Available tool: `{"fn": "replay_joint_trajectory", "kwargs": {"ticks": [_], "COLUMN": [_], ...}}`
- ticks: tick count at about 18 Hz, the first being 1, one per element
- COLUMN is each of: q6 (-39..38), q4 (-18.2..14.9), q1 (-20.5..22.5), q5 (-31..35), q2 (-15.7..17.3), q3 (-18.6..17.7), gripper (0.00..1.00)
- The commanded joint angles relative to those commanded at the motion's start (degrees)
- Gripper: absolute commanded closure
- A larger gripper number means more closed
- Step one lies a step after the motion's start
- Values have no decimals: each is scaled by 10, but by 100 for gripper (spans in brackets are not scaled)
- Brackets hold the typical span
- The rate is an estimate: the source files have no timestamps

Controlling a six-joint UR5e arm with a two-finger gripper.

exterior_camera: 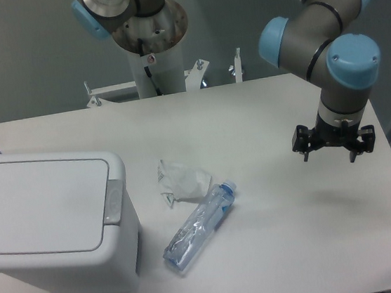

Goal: Open the trash can

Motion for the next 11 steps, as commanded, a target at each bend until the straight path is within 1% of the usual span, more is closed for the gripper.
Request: {"fn": "replay_joint_trajectory", "kwargs": {"ticks": [11], "q6": [-1], "q4": [-4], "q1": [-1], "q5": [0], "q2": [0], "q3": [2], "gripper": [0]}}
